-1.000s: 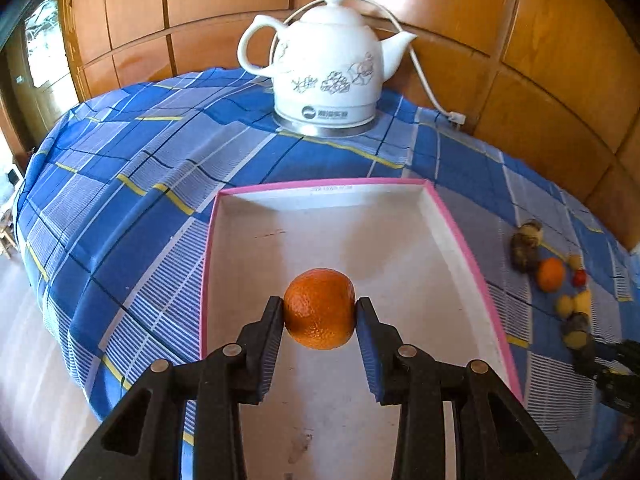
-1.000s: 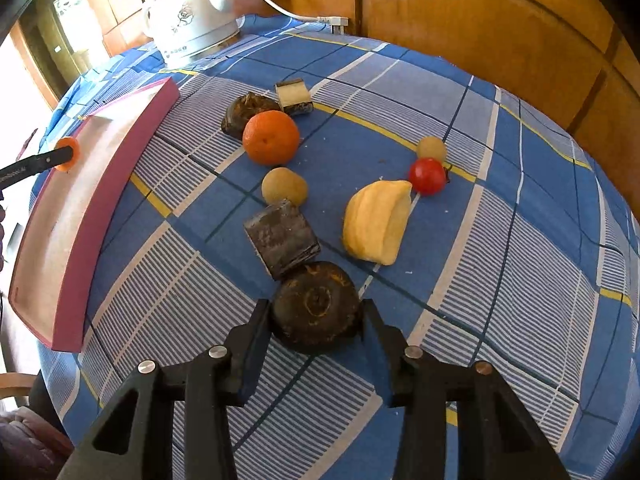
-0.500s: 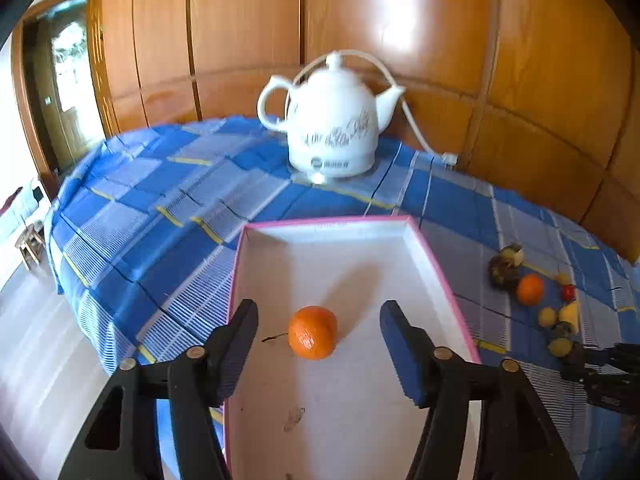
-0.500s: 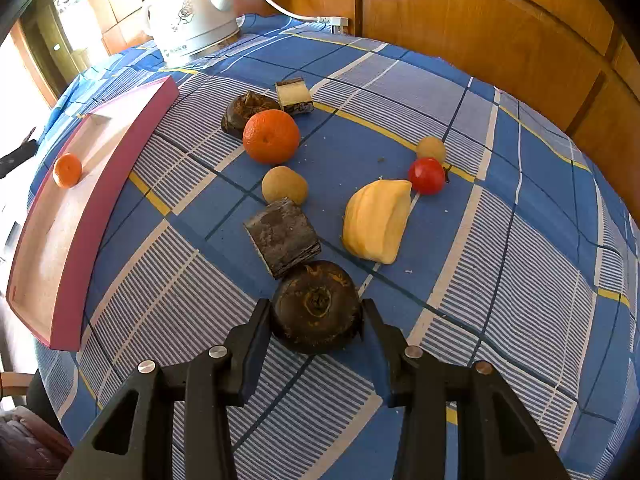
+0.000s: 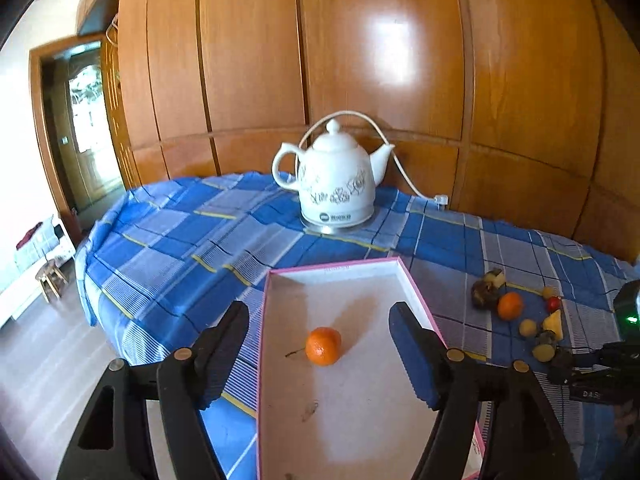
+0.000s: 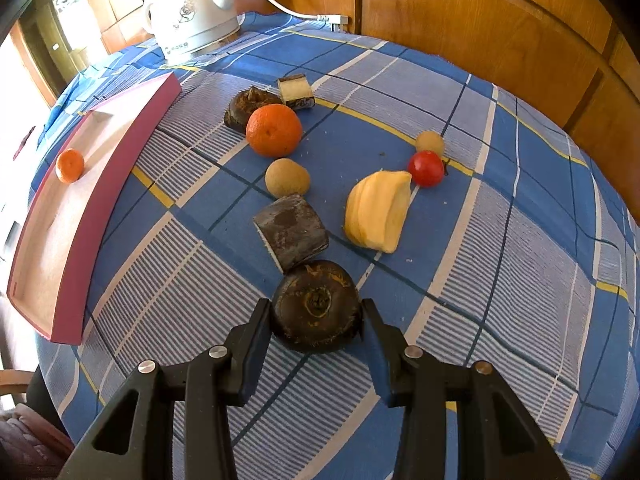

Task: Organize fruits
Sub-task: 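Grasp the dark round fruit with the right gripper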

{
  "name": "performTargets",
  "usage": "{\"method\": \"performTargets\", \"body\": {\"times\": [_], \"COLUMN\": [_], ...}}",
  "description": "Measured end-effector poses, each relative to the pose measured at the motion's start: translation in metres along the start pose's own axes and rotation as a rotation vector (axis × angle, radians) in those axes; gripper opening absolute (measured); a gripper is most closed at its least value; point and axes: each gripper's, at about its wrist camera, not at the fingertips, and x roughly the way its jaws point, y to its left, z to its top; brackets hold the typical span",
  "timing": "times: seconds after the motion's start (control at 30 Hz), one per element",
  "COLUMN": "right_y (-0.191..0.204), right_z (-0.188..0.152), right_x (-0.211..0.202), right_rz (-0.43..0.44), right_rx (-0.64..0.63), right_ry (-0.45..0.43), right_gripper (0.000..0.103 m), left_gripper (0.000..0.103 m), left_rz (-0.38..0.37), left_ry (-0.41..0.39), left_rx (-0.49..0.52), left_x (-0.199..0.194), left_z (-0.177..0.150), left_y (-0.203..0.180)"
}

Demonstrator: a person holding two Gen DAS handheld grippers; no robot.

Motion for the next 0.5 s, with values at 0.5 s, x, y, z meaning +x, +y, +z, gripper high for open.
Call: {"method": "performTargets", "body": {"times": [0.5], "right_y": [0.036], "right_z": [-0.011], "right_x": [-0.032], "right_rz": [0.161], "right_rx": [0.049], "right_ry": [-0.014], "right_gripper": [0.044], "left_gripper": [0.078], "left_rz": [-0.025], "left_ry": [-0.014], "left_rx": [-0.008], "left_x": [-0.014], "left_z": [-0.004], "left_y": [0.005]}}
